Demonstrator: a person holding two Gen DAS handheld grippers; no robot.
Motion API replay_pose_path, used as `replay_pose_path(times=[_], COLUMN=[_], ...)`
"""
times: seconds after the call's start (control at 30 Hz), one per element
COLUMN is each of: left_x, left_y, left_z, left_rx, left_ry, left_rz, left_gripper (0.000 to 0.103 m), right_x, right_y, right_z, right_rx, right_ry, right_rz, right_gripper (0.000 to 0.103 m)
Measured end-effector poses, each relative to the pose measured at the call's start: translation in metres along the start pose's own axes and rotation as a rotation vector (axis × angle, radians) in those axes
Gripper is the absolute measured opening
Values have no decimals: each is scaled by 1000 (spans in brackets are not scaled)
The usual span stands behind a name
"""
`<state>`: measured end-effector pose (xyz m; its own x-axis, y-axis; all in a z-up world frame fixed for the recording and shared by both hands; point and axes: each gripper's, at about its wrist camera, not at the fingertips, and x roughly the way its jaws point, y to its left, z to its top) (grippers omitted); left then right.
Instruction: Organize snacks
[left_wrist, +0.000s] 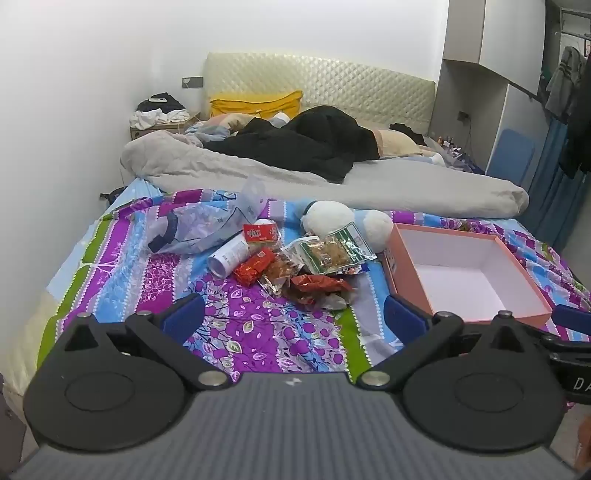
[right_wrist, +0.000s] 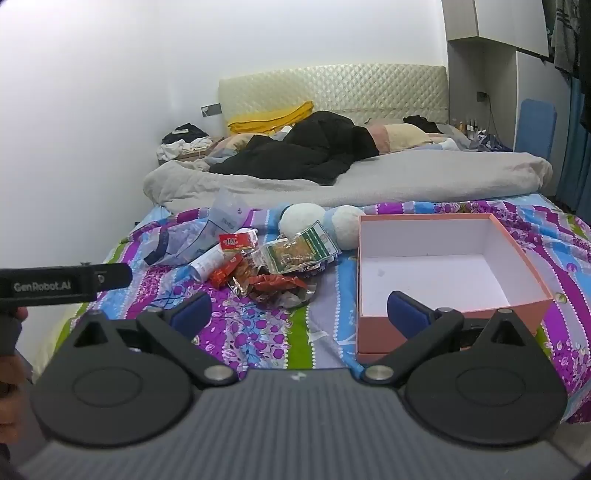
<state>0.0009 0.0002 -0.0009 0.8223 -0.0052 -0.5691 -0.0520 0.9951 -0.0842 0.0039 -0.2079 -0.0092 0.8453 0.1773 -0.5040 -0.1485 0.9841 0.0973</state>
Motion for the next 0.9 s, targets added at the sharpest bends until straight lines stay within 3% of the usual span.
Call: replay_pose_path(times=[0.9], left_x=[3], left_y=[2], left_z=[-3], left_rx=[11], left_ry=[9], left_rz=[3], left_gripper=[103], right_x=[1], right_y=[-1], right_z=[-3], right_rx=[18], right_ry=[25], right_rz=[2], right_gripper=[103])
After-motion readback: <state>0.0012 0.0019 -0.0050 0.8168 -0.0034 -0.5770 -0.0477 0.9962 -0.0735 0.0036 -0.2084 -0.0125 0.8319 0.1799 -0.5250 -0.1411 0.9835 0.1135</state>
